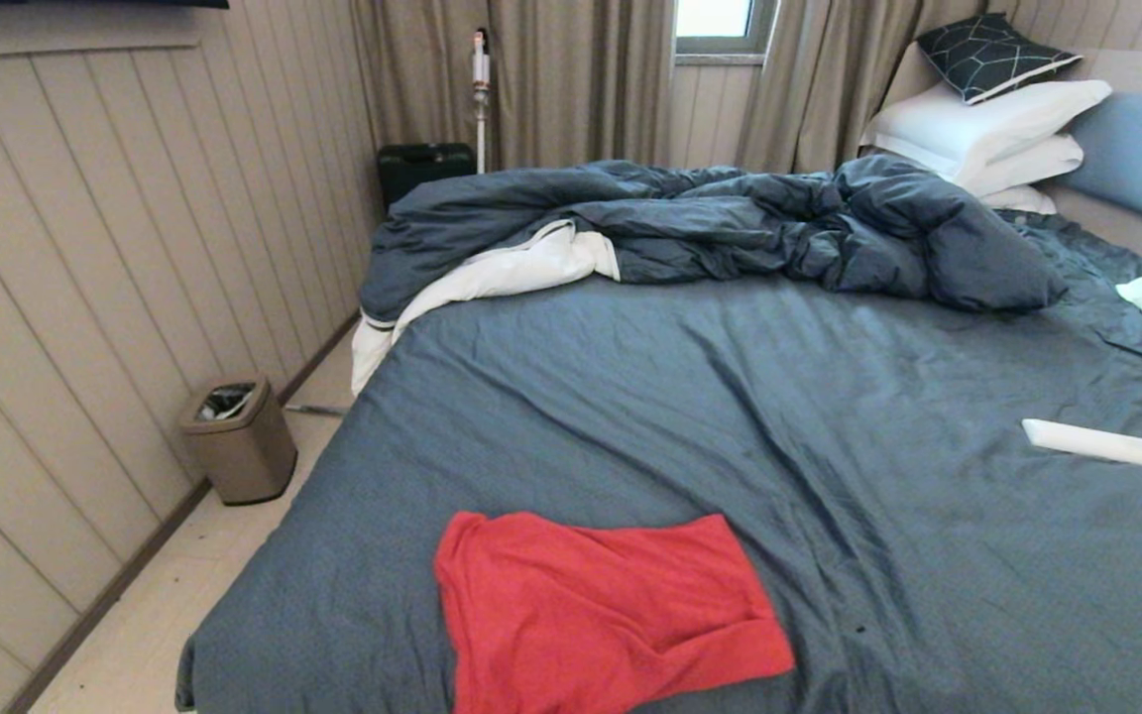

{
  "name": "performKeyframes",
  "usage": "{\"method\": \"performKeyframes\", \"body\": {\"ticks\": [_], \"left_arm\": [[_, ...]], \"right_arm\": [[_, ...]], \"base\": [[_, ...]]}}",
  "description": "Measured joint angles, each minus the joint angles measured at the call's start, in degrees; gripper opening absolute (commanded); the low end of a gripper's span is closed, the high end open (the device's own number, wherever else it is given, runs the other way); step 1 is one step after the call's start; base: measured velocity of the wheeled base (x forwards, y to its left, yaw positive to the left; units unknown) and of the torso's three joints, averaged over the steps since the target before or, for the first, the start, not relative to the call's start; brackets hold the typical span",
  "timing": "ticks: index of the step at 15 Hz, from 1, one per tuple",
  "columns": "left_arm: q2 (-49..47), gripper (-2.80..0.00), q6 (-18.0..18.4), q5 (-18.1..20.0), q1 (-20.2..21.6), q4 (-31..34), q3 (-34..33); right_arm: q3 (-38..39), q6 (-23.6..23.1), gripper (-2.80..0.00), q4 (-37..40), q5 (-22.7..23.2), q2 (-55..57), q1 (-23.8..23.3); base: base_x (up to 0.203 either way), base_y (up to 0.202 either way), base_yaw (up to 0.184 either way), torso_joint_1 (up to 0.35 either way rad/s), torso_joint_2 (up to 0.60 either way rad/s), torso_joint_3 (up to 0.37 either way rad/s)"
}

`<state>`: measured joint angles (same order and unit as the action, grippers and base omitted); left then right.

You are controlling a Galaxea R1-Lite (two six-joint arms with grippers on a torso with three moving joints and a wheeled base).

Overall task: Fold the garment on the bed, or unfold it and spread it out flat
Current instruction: Unford the red T-shirt

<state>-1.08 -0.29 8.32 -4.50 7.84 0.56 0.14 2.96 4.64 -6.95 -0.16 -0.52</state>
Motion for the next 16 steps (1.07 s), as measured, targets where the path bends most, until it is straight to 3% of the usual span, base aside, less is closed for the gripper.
{"method": "performKeyframes", "body": {"ticks": [2, 3, 5, 7, 16], "left_arm": [[0.77, -2.8, -0.17, -4.33, 0.62, -12.57, -0.24], [0.98, -2.8, -0.12, -6.14, 1.99, -14.84, -0.45], [1.08, -2.8, 0.67, -9.55, 3.75, -11.0, -0.51], [1.15, -2.8, 1.57, -9.3, 4.14, -6.98, -0.53], [1.18, -2.8, -0.98, -9.1, 4.31, -11.0, -0.56]], "right_arm": [[-0.12, -0.02, -2.8, -0.56, 0.19, 0.0, 0.15], [-0.14, -0.13, -2.8, -0.71, 0.32, 0.0, 0.05], [-0.14, -0.08, -2.8, -0.88, 1.15, 0.0, 0.09], [-0.14, 0.5, -2.8, -0.72, 1.77, 0.0, 0.09], [-0.14, 2.62, -2.8, -0.62, 2.59, 0.02, 0.17]], "base": [[0.0, 0.0, 0.0, 0.0, 0.0, 0.0], [0.0, 0.0, 0.0, 0.0, 0.0, 0.0], [0.0, 0.0, 0.0, 0.0, 0.0, 0.0], [0.0, 0.0, 0.0, 0.0, 0.0, 0.0], [0.0, 0.0, 0.0, 0.0, 0.0, 0.0]]}}
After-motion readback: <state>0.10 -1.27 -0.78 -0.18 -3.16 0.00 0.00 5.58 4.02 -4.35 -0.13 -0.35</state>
